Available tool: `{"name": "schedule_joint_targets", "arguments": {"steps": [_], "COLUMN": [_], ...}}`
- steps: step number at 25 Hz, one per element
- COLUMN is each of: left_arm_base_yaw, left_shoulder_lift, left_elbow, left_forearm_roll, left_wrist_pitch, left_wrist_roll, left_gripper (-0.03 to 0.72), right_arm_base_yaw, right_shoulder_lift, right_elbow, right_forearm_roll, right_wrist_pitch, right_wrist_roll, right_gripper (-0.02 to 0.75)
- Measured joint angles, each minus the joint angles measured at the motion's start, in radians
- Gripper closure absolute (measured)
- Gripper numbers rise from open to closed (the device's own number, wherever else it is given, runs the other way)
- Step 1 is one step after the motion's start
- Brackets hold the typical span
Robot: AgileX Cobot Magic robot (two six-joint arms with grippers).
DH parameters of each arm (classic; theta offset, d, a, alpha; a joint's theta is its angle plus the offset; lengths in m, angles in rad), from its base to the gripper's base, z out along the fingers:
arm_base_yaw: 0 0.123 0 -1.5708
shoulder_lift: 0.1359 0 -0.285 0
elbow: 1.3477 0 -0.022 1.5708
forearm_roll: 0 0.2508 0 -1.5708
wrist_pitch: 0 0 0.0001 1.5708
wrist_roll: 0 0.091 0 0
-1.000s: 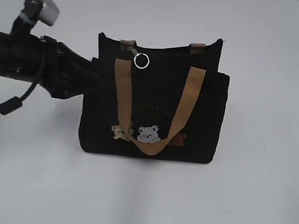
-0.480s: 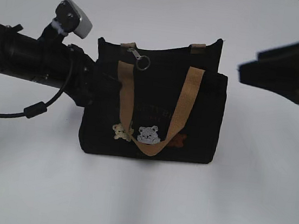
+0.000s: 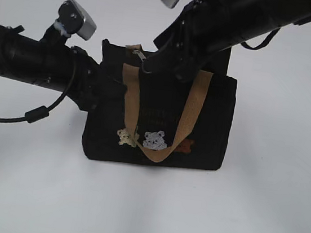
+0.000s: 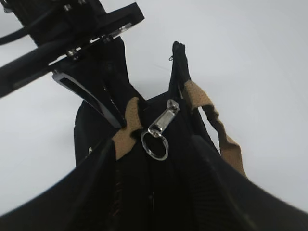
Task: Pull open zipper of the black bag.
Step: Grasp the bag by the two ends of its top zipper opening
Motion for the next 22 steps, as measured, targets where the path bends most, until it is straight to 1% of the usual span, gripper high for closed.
{"name": "schedule_joint_targets", "arguments": {"steps": [4, 6, 8, 10, 11, 13, 16, 19, 20, 22], "left_arm_base_yaw": [0.000, -0.001, -0.001, -0.001, -0.001, -0.001, -0.002, -0.004, -0.004, -0.004], "left_shoulder_lift": [0.000, 0.000, 0.000, 0.000, 0.000, 0.000, 0.000, 0.000, 0.000, 0.000], "left_elbow": [0.000, 0.000, 0.000, 0.000, 0.000, 0.000, 0.000, 0.000, 0.000, 0.000], "left_forearm_roll": [0.000, 0.000, 0.000, 0.000, 0.000, 0.000, 0.000, 0.000, 0.000, -0.004], "left_wrist_pitch": [-0.002, -0.002, -0.003, -0.003, -0.005, -0.005, -0.005, -0.005, -0.005, -0.010], "left_wrist_roll": [0.000, 0.000, 0.000, 0.000, 0.000, 0.000, 0.000, 0.000, 0.000, -0.015], "left_gripper": [0.622, 0.622, 0.622, 0.622, 0.622, 0.622, 0.622, 0.622, 0.622, 0.622], "right_arm_base_yaw": [0.036, 0.055, 0.078, 0.088, 0.088, 0.071, -0.012, -0.152, -0.187, -0.235], "right_shoulder_lift": [0.065, 0.085, 0.092, 0.092, 0.090, 0.071, 0.017, -0.031, -0.041, -0.052], "right_elbow": [-0.020, -0.020, -0.020, -0.020, -0.020, -0.020, -0.020, -0.021, -0.021, -0.021], "right_forearm_roll": [-0.053, -0.060, -0.062, -0.062, -0.064, -0.075, -0.123, -0.205, -0.221, -0.245], "right_wrist_pitch": [-0.038, -0.078, -0.119, -0.140, -0.142, -0.124, -0.028, 0.103, 0.141, 0.193], "right_wrist_roll": [0.000, 0.000, 0.000, 0.025, 0.050, 0.128, 0.269, 0.448, 0.506, 0.597], "right_gripper": [0.359, 0.384, 0.475, 0.647, 0.699, 0.738, 0.738, 0.738, 0.738, 0.726]}}
